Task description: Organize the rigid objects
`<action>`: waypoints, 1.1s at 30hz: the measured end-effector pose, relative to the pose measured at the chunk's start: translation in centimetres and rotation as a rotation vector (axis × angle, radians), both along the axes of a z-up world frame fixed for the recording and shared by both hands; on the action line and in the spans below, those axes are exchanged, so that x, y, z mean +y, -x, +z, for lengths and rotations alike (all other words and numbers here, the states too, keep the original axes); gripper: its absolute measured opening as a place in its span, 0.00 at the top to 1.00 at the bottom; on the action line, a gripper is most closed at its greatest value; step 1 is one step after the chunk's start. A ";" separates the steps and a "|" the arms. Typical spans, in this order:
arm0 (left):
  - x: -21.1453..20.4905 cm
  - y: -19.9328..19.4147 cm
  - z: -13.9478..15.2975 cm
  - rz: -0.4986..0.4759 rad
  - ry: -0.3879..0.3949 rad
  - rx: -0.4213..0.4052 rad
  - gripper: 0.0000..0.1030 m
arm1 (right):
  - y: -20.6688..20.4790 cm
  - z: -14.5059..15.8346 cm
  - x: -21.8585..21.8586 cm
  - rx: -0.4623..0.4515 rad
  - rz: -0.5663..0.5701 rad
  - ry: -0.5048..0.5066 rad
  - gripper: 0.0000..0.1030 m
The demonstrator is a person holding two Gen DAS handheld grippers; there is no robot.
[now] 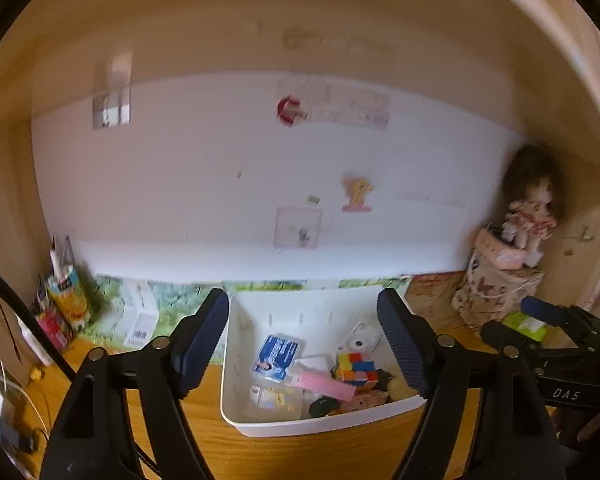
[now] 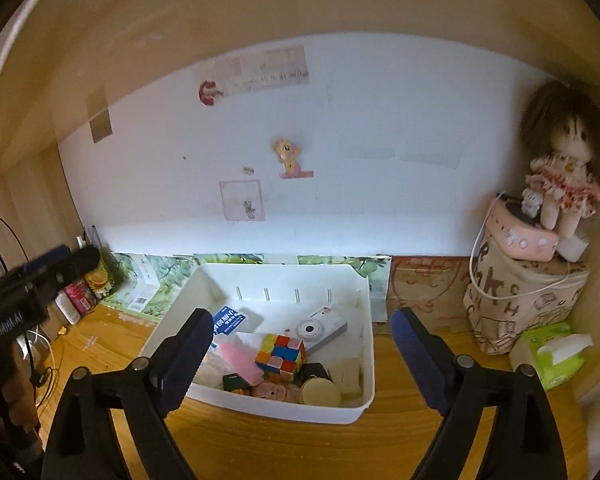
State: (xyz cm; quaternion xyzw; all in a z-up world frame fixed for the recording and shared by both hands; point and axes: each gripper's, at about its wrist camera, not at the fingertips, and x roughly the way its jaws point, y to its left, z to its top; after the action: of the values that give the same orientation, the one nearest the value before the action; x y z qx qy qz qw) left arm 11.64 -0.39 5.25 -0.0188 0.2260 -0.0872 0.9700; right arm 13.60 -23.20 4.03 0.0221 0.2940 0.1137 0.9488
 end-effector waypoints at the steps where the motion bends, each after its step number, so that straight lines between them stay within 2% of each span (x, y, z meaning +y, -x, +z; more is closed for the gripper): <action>1: 0.2 0.2 0.6 -0.010 0.003 -0.006 0.21 | 0.3 0.4 -0.1 0.000 0.003 -0.002 0.11; 4: 0.9 0.9 2.8 -0.040 0.006 -0.026 0.21 | 1.1 1.9 -0.1 0.005 0.024 -0.003 0.11; 10: 1.4 2.2 6.9 -0.091 -0.040 -0.057 0.17 | 2.8 5.6 0.9 0.032 0.125 0.072 0.11; 11: 1.3 2.4 7.4 -0.099 -0.054 -0.057 0.16 | 3.2 6.5 0.9 0.032 0.142 0.073 0.08; 12: 1.3 2.5 7.8 -0.111 -0.062 -0.051 0.15 | 3.5 7.2 0.9 0.035 0.152 0.069 0.00; 15: 0.9 2.4 8.2 -0.152 -0.070 0.012 0.14 | 4.3 8.9 1.3 0.048 0.190 0.074 0.00; 19: 0.6 2.5 7.4 -0.157 -0.067 0.135 0.14 | 5.4 9.7 2.0 0.101 0.186 0.098 0.00; 22: 0.4 2.8 5.4 -0.121 -0.053 0.243 0.14 | 5.9 9.1 2.0 0.188 0.184 0.009 0.00; 24: 0.4 3.3 3.9 -0.123 -0.002 0.304 0.14 | 6.3 8.2 2.0 0.258 0.167 -0.068 0.00; 27: 0.3 4.4 1.9 -0.115 0.072 0.346 0.14 | 6.5 6.8 1.9 0.324 0.151 -0.121 0.00; 33: -0.5 5.0 -1.7 -0.018 0.111 0.450 0.14 | 6.7 2.9 1.3 0.431 0.045 -0.059 0.00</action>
State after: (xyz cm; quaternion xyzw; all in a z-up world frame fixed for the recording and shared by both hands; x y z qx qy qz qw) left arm 6.69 -0.89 3.58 -0.0893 0.4314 -0.1018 0.8920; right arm 6.90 -21.94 6.93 0.0673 0.4869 0.1359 0.8602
